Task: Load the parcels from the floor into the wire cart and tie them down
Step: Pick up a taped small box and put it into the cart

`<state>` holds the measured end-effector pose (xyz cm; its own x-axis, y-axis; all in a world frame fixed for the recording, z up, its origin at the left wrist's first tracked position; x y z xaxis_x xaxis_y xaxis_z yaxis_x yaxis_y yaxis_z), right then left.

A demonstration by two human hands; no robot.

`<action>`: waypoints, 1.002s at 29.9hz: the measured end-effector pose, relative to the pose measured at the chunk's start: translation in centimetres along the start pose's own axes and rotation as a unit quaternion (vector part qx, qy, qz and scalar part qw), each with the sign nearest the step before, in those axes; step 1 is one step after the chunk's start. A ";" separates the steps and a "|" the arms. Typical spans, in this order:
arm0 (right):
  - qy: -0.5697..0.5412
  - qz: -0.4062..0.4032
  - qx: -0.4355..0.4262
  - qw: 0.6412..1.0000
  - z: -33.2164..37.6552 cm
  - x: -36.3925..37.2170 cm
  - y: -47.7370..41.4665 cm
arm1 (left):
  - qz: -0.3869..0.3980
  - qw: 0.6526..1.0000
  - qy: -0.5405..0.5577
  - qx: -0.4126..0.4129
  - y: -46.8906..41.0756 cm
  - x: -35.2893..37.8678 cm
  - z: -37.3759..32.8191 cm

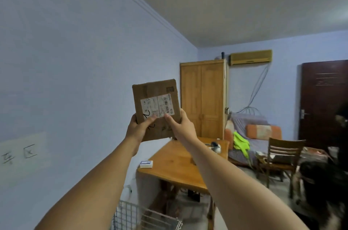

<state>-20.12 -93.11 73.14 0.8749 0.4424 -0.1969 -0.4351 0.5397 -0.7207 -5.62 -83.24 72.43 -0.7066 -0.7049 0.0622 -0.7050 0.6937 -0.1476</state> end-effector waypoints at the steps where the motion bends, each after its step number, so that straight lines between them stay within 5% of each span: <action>1: 0.008 -0.005 0.003 1.000 -1.1 -1.9 -0.4 | 0.014 1.000 0.005 -0.001 -0.8 2.2 0.5; 15: 0.075 -0.097 0.067 0.990 -18.9 -15.8 -7.2 | 0.111 0.993 -0.013 -0.032 -15.3 22.1 6.5; 23: 0.078 -0.045 0.073 0.993 -28.7 -10.9 -17.4 | 0.066 0.997 0.000 -0.040 -29.1 21.4 9.0; 30: 0.045 0.038 0.048 0.997 -35.0 -0.3 -26.7 | -0.031 0.998 -0.006 -0.046 -39.5 13.5 10.4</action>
<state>-1.28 -132.69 69.17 0.8523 0.4211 -0.3102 -0.5154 0.5756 -0.6349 13.32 -121.74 68.82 -0.6611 -0.7482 0.0569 -0.7503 0.6590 -0.0520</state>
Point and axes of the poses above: each hand's wrist, its own y-axis away from the middle knuckle, its own x-axis out of the palm, z = x × y, the point moved 4 cm from there along -y, towards the middle knuckle, and after that the axes turned 14 degrees about -x, right-handed, at the moved point
